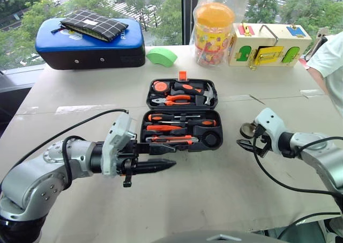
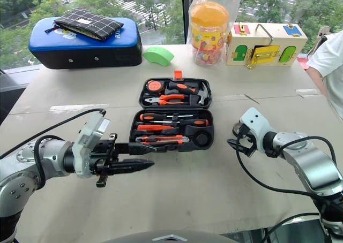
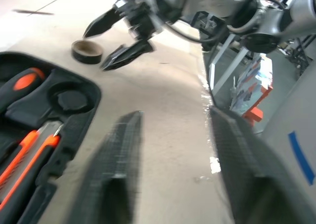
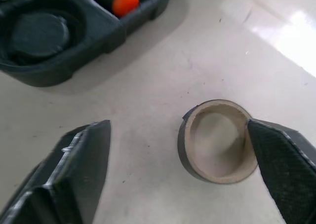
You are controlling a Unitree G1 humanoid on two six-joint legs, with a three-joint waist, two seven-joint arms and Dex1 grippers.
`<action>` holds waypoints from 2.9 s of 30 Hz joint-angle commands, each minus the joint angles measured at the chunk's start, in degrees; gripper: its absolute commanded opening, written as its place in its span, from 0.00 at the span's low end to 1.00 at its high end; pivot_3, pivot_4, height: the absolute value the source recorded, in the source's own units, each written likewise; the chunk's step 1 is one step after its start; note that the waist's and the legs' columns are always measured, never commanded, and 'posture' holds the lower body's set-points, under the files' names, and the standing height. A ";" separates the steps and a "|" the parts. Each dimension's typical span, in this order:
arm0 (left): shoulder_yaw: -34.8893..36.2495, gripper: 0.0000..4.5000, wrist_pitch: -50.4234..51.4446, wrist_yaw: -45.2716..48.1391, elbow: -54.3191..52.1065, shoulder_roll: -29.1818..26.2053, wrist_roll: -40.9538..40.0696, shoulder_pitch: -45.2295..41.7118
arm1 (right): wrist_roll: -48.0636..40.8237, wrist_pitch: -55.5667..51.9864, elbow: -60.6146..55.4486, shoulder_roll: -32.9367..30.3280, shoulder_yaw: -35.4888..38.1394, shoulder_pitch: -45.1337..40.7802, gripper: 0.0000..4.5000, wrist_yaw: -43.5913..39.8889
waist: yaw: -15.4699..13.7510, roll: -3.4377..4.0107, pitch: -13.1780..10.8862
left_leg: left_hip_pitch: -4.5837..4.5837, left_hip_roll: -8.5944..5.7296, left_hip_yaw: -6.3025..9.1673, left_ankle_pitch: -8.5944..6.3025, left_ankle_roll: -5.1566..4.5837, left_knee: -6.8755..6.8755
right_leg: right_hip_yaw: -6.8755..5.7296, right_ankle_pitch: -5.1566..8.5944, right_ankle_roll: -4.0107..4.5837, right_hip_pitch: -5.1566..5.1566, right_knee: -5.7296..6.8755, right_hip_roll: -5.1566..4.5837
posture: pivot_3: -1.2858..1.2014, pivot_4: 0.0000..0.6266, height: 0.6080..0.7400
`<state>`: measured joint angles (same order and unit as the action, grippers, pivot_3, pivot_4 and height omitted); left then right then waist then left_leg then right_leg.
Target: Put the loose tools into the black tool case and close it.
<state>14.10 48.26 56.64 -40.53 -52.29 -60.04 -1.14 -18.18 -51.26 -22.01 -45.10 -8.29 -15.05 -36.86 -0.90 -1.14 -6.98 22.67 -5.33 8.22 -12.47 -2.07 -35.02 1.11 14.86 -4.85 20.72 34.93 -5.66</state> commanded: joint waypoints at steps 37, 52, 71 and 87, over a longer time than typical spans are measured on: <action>25.08 1.00 -23.42 20.00 3.95 5.90 9.15 33.67 | -2.02 -9.33 -1.55 9.46 -19.80 -22.73 0.01 -9.36 | 0.26 -0.12 -0.04 | 0.03 0.07 -0.17 -0.17 0.28 0.27 | 0.15 0.09 0.16 0.17 -0.16 -0.15 | 0.52 0.24 1.00; 25.68 1.00 -24.90 18.26 3.65 7.06 9.41 34.72 | -1.14 -7.77 1.72 7.03 -22.16 -21.14 0.01 -13.79 | 0.08 -0.13 -0.04 | 0.01 0.06 -0.20 -0.17 0.28 0.29 | 0.18 0.09 0.16 0.18 -0.15 -0.15 | 0.52 0.24 1.00; 25.86 1.00 -21.75 15.15 6.39 5.75 7.36 31.46 | -1.33 -5.69 2.52 5.58 -19.77 -19.76 0.49 -17.02 | -0.04 -0.14 -0.03 | 0.01 0.03 -0.19 -0.18 0.28 0.33 | 0.15 0.10 0.16 0.18 -0.17 -0.13 | 0.52 0.24 1.00; 4.89 1.00 -18.97 -7.08 37.25 14.67 20.70 -2.36 | -18.10 -11.83 -7.89 9.64 1.76 -15.59 0.55 -12.02 | 0.20 -0.90 -0.05 | 0.09 0.02 -0.12 0.15 0.32 0.62 | 0.26 -0.10 -0.03 0.52 -0.05 -0.13 | 0.52 0.24 1.00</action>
<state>17.28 30.69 51.66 -2.06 -36.23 -40.71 -0.17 -35.32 -63.56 -28.38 -35.64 -8.06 -30.05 -49.74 -0.70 -2.04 -7.03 22.85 -5.23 8.18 -12.33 -1.77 -34.39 1.31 14.69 -4.76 21.32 34.89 -5.72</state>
